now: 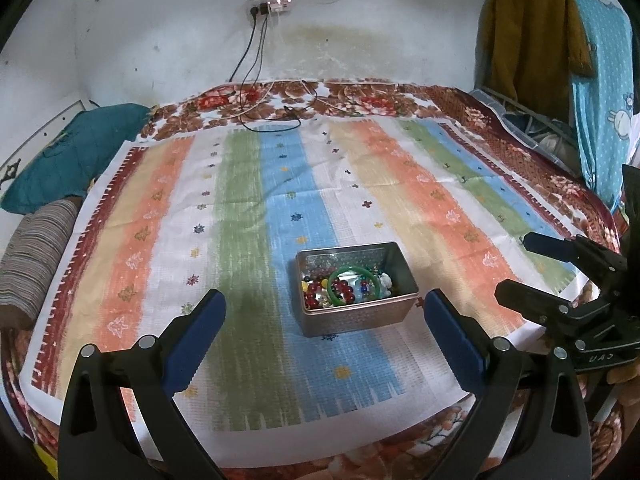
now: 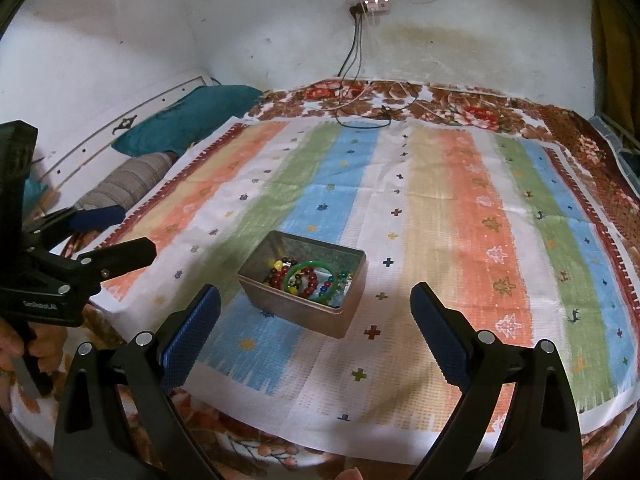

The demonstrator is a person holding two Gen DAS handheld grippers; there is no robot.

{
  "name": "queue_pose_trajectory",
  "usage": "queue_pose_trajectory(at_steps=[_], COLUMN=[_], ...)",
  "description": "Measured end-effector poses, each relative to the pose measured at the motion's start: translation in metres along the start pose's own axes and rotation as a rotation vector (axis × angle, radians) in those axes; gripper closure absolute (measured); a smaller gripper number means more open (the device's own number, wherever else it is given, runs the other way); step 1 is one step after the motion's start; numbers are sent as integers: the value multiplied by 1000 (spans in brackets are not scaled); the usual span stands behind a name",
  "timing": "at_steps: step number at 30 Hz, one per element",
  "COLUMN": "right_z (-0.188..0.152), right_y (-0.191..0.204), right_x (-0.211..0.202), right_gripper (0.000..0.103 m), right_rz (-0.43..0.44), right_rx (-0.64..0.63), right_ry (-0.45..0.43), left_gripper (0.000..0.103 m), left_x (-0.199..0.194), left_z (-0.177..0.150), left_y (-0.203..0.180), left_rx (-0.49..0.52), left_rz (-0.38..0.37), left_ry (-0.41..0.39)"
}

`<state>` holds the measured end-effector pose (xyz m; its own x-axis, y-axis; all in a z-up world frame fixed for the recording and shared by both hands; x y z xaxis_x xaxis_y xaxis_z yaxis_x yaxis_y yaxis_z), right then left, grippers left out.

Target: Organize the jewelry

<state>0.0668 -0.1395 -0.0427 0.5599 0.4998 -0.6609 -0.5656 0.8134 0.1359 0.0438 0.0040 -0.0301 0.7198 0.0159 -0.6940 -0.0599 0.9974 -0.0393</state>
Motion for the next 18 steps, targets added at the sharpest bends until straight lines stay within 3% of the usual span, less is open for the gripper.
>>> queue_pose_trajectory(at_steps=[18], right_z=[2], right_y=[3], right_x=[1], right_gripper=[7], right_rz=[17], right_rx=[1], right_ry=[2], left_gripper=[6], left_x=[0], left_z=[-4], left_y=[-6], left_rx=[35], left_rz=[-26], left_ry=[-1])
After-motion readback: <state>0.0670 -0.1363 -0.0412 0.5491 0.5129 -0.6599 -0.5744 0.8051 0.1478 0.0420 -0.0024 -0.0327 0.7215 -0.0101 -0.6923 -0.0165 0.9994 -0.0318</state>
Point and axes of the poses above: each gripper's, at about its wrist camera, not at the fingertips, and x roughly the way its jaws point, y to its left, z to its top, the point moved 7 cm from there along x, roughly the way its jaws point, and after that the axes turned 1 degree about z, right-handed, at the moved point
